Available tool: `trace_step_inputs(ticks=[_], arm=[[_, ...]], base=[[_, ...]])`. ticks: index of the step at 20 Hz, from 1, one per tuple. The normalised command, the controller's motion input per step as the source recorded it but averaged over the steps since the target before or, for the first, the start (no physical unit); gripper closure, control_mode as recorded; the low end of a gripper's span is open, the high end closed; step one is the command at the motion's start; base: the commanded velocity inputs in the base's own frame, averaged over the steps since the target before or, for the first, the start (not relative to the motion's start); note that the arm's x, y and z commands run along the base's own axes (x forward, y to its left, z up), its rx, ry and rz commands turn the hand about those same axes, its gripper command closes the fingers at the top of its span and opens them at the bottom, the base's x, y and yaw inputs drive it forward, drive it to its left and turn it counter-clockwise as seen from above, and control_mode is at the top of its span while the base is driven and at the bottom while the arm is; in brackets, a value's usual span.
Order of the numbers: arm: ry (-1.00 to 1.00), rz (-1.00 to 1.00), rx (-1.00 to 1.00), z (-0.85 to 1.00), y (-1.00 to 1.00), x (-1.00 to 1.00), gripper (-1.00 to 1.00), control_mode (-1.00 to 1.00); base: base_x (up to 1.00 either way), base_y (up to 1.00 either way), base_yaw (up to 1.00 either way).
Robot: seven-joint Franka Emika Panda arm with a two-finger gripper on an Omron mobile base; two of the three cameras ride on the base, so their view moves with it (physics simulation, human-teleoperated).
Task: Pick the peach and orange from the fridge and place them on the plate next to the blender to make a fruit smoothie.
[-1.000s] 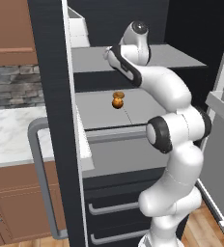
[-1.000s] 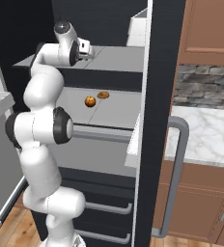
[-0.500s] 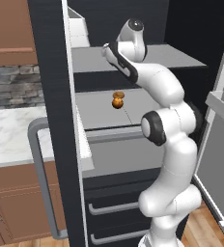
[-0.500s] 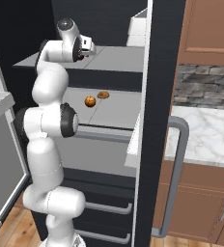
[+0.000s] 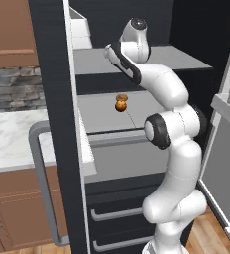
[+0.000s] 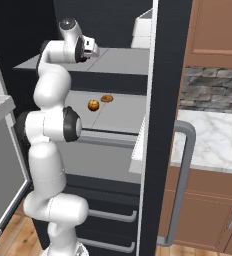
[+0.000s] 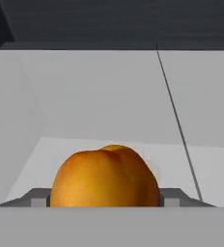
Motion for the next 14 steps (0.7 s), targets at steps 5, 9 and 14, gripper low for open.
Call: trace_step_inputs(ticks=[5, 9, 14], arm=[[-0.24, 0.0, 0.01, 0.0, -0.07, -0.63, 1.0, -1.0], [-0.54, 0.0, 0.06, 0.2, -0.15, -1.0, 1.0, -1.0], [-0.35, 0.0, 0.13, 0.25, -0.15, -1.0, 1.0, -1.0]], base=[[0.0, 0.0, 0.0], [0.0, 0.0, 0.0], [0.0, 0.0, 0.0]])
